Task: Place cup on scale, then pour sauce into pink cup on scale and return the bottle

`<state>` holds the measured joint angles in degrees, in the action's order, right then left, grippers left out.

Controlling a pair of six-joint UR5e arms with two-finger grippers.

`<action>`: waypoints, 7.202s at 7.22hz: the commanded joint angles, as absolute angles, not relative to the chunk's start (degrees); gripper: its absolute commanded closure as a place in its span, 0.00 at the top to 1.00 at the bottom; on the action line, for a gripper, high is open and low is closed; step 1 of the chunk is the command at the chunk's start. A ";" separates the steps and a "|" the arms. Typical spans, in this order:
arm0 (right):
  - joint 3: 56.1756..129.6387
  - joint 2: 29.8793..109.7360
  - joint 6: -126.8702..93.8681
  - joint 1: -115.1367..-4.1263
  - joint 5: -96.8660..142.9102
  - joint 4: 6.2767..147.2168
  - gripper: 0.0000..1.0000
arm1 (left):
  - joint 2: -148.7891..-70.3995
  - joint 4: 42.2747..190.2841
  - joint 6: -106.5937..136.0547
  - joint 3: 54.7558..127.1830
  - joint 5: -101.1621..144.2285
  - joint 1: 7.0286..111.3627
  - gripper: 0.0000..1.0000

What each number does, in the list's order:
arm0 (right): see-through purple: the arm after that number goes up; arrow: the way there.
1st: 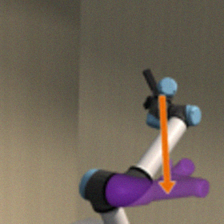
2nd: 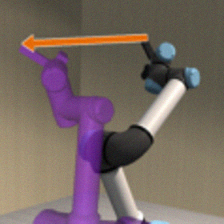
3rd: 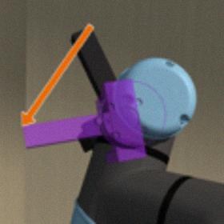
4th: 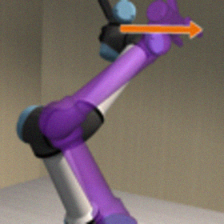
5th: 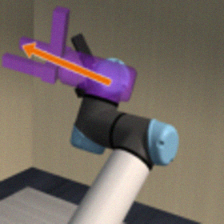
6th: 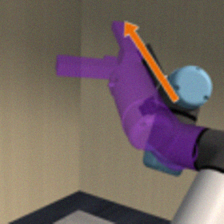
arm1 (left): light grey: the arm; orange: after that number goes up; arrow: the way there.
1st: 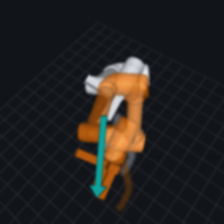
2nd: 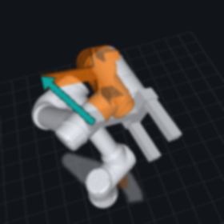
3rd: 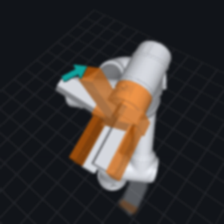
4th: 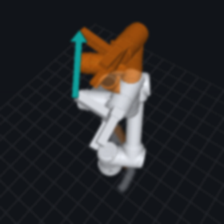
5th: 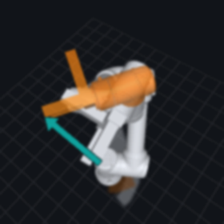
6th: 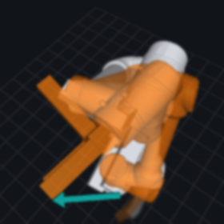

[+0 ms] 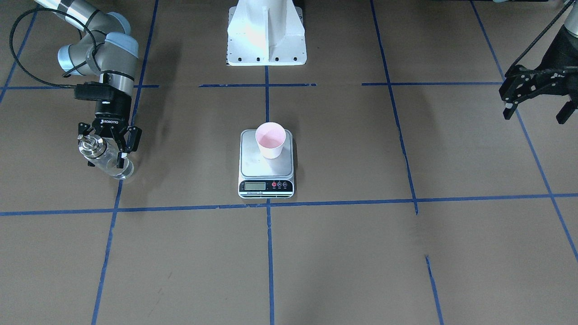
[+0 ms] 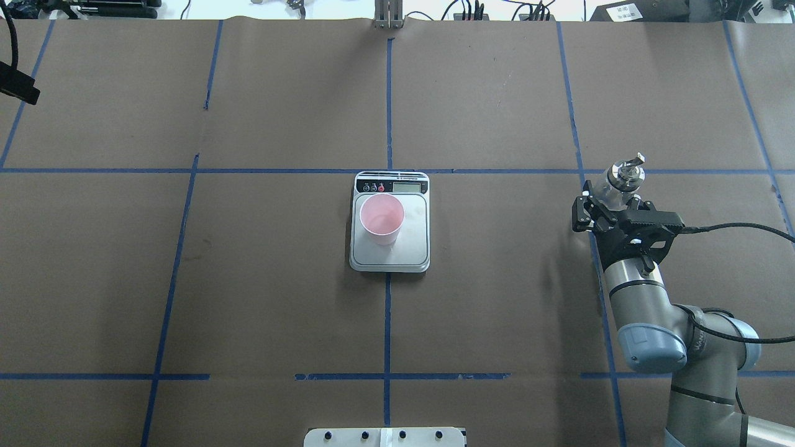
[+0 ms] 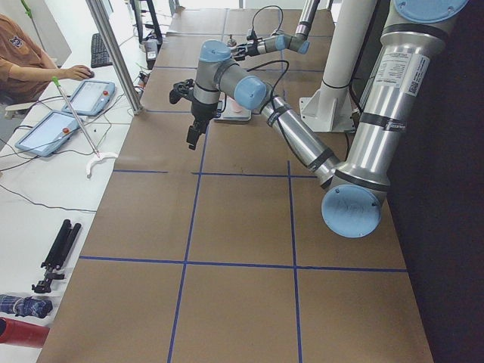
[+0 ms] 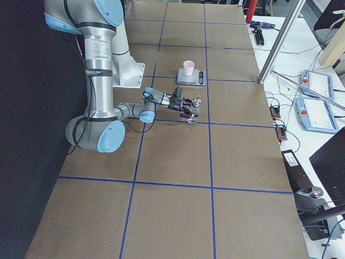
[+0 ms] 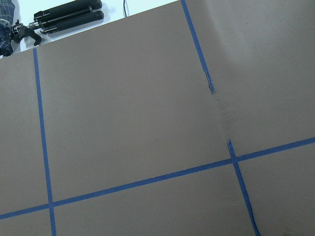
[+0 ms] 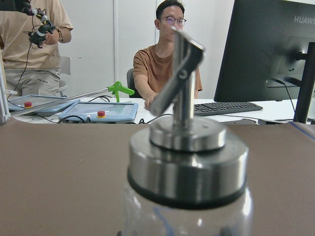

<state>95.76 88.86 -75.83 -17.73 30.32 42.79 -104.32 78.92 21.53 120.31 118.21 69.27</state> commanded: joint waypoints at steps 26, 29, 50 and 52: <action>112.56 105.18 -75.85 -5.89 21.62 42.71 1.00 | -104.33 78.84 21.88 120.76 118.21 69.43 1.00; 119.94 109.67 -75.50 -6.06 22.23 42.80 1.00 | -104.33 78.75 21.88 120.76 118.21 69.43 1.00; 109.34 101.69 6.68 -89.56 131.49 92.72 1.00 | -104.50 77.08 -16.92 100.32 127.09 85.68 1.00; 107.33 101.78 5.80 -89.47 131.31 92.55 1.00 | -101.52 78.39 -14.09 94.41 130.05 90.24 1.00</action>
<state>108.81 101.93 6.19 -89.52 131.41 92.72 -102.99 77.58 -14.84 97.80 127.78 87.52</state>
